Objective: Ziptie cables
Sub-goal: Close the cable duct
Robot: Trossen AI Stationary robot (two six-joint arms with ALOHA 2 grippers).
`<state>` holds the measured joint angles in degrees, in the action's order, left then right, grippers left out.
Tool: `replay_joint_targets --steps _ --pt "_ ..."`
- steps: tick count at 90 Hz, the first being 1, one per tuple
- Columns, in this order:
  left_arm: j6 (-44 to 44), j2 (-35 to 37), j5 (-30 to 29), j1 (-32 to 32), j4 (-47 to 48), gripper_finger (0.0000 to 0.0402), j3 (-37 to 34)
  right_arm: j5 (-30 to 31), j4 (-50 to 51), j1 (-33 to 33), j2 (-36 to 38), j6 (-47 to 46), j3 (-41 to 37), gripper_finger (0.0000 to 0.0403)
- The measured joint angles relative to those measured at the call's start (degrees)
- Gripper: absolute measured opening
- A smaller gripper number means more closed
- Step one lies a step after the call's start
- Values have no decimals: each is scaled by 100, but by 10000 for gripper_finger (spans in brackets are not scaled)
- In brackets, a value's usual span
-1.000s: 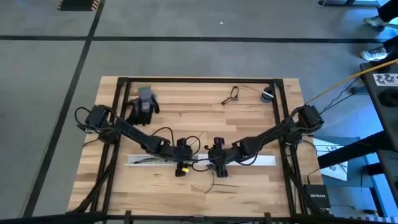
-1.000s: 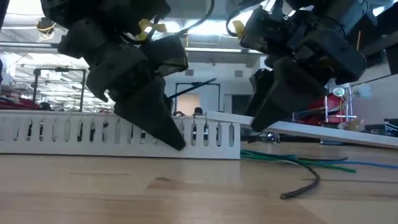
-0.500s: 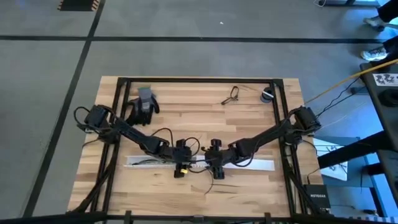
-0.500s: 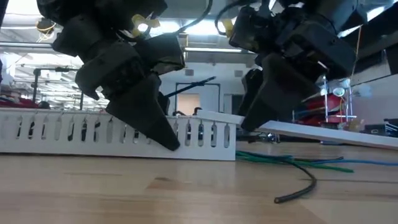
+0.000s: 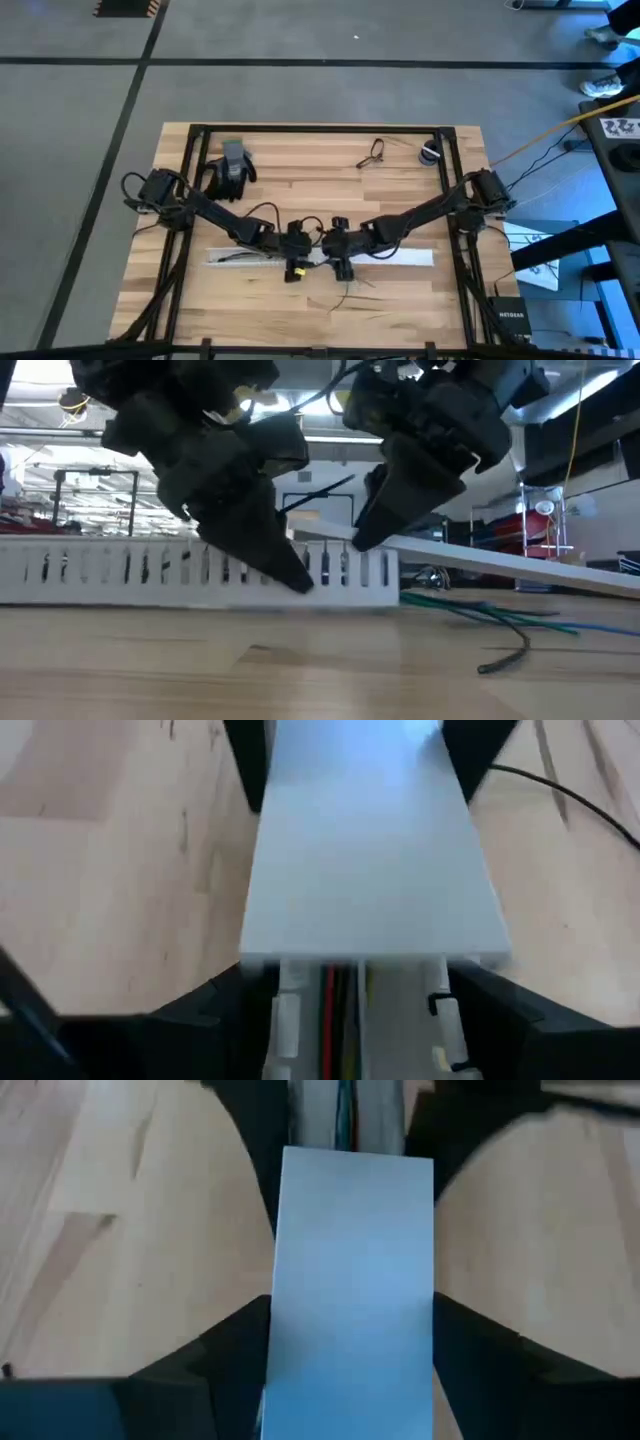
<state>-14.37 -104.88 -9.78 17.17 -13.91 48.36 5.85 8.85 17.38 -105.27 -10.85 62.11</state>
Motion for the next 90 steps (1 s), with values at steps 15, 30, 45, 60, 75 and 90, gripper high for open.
replay_joint_targets --steps 15,30,45,60,75,90 --pt "-8 0 33 8 89 209 -7 -88 221 -25 -105 7 26 230" --pt "-3 2 16 10 114 209 -9 -281 -158 -25 -418 -27 43 230" --pt "9 11 25 13 99 209 -20 -261 -365 -30 -467 -49 30 230" --pt "22 11 41 15 61 210 -28 -152 -502 -58 -521 -92 34 230" --pt "2 11 43 15 55 210 -28 78 -443 -46 -522 -206 37 230" --pt "0 11 27 24 85 210 -27 97 -501 -34 -525 -43 28 230"
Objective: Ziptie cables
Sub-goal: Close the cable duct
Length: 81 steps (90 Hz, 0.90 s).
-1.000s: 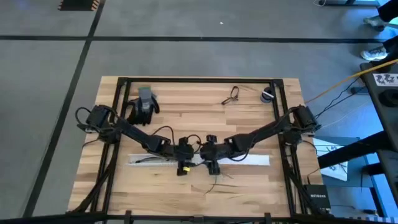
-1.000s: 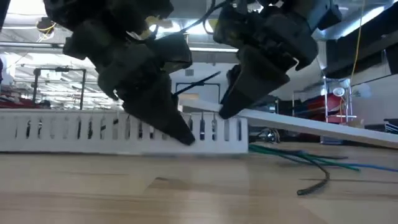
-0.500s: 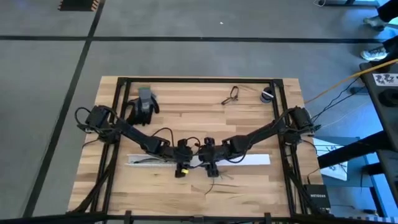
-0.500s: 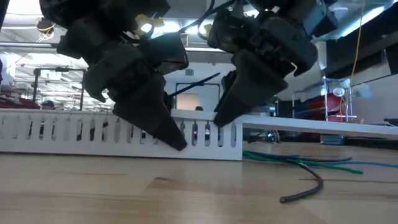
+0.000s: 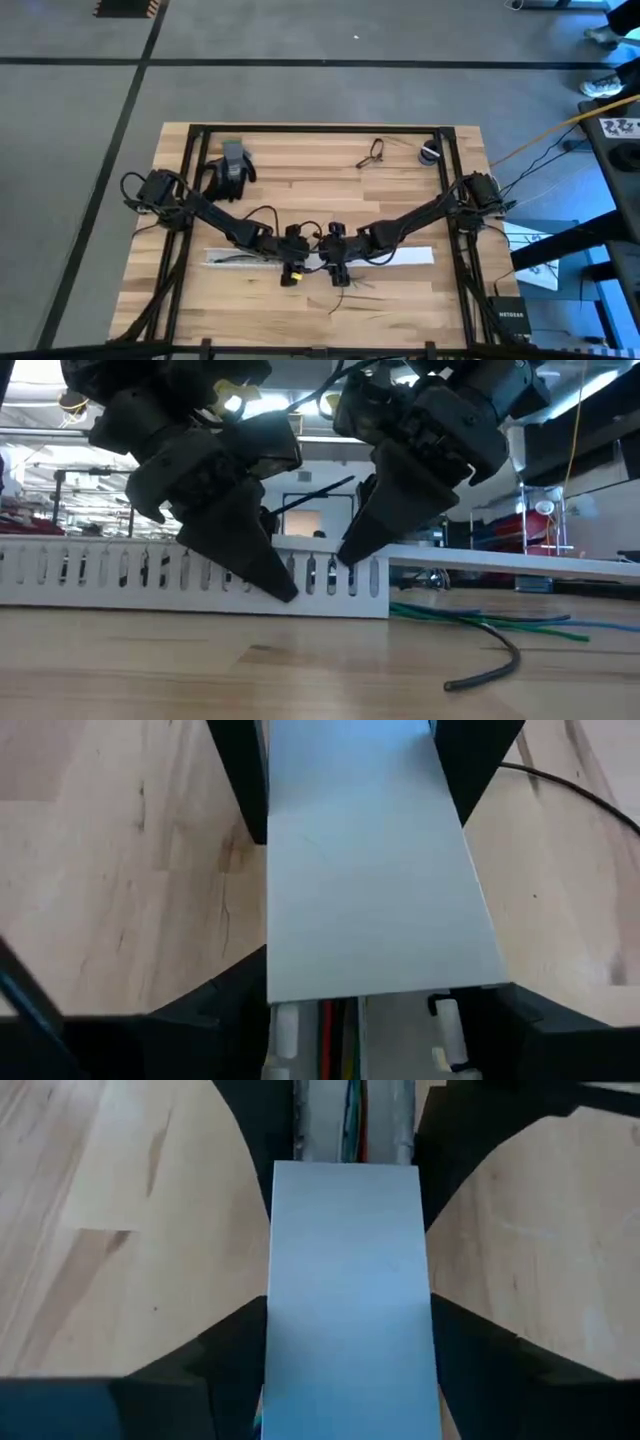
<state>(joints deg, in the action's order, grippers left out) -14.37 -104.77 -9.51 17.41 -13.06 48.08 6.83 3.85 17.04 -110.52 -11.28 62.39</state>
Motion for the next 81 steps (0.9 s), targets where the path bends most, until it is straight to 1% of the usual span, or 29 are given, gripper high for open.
replay_joint_targets --steps 22,49,81 --pt "-45 9 -55 -10 37 210 8 68 113 -13 230 91 -22 230" --pt "-111 9 -51 -11 55 210 14 77 251 -17 296 6 -22 230" --pt "-142 15 -53 -37 30 210 25 319 492 -17 494 -47 -24 230"
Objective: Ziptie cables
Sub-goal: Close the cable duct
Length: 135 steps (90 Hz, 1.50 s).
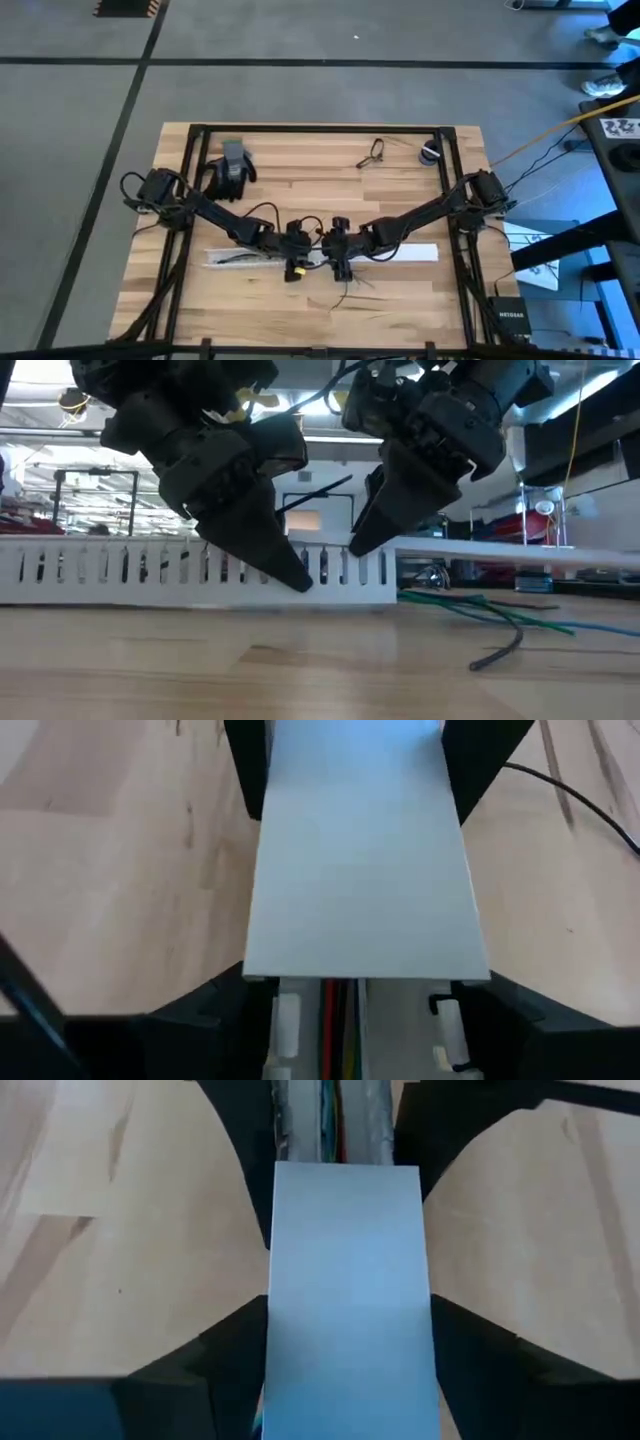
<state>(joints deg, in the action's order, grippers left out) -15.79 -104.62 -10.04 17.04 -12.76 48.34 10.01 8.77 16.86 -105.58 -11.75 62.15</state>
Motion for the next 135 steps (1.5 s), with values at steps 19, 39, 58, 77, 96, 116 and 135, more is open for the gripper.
replay_joint_targets --steps 19,39,58,77,96,116,135 --pt "17 -7 48 2 55 210 -13 -151 -122 -5 -252 -22 32 230" --pt "6 -7 48 11 28 210 -15 -213 -421 -7 -382 -44 34 230" --pt "6 -22 104 13 -174 210 -30 -312 -956 -7 -495 -44 19 230" --pt "35 -26 107 13 -222 210 -33 -289 -1823 -7 -816 -26 15 230" --pt "61 -21 90 26 -164 210 -46 -164 -2401 9 -1061 64 -10 230" --pt "67 0 76 28 -16 210 -46 -52 -2700 20 -1178 144 -17 230" --pt "59 0 74 16 27 210 -26 -104 -2366 7 -1113 53 24 230"
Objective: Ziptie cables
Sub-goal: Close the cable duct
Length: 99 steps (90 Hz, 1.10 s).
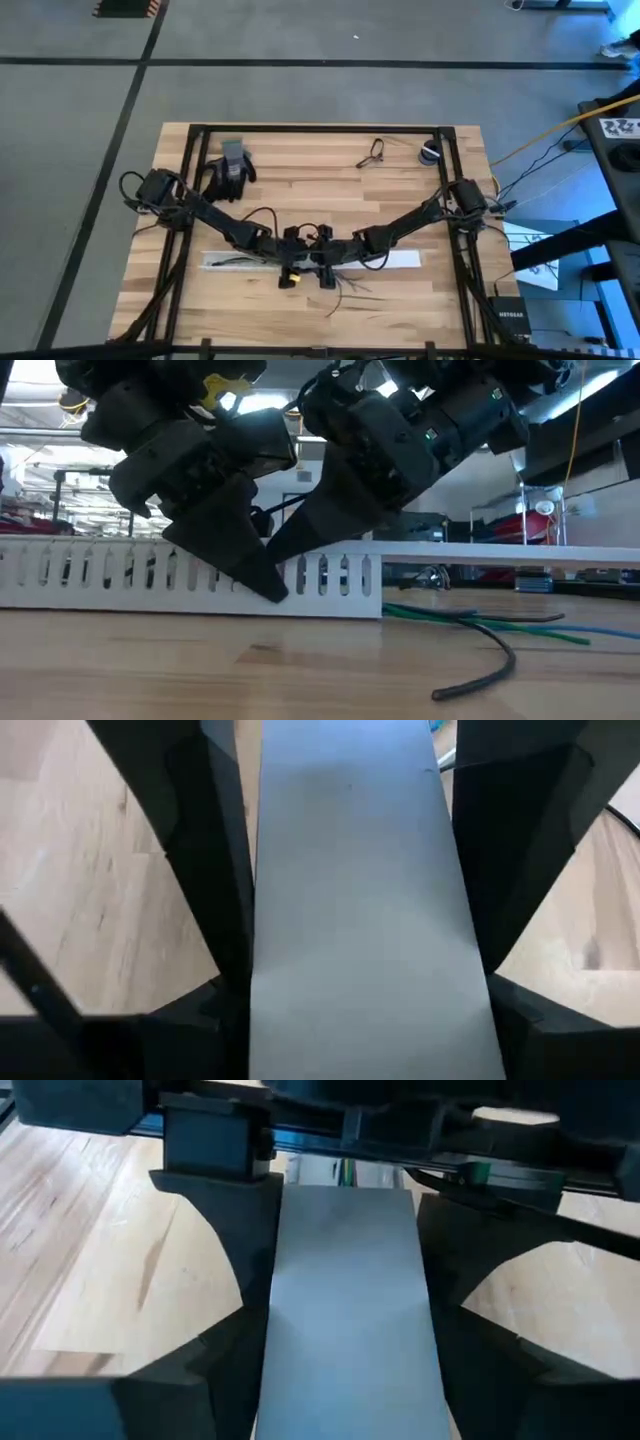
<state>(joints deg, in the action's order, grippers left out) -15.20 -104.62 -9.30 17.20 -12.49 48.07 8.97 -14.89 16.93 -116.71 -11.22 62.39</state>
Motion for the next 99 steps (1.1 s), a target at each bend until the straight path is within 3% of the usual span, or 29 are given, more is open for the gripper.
replay_joint_targets --steps 18,39,50,61,81,99 --pt "32 -8 -61 -12 -63 210 17 28 390 -15 274 -26 1 237" --pt "43 -17 -100 -21 -166 210 37 -133 775 -107 556 -7 -13 306" --pt "13 -17 -98 -23 -122 210 37 -189 825 -102 618 97 -10 323" --pt "7 -17 -77 -21 -105 210 37 -63 924 -94 859 287 -6 324" --pt "-4 -17 -51 -16 -83 210 26 150 1962 -84 1467 554 -7 312" --pt "-2 -17 -44 -14 -136 210 24 106 1412 244 1526 556 -270 296"
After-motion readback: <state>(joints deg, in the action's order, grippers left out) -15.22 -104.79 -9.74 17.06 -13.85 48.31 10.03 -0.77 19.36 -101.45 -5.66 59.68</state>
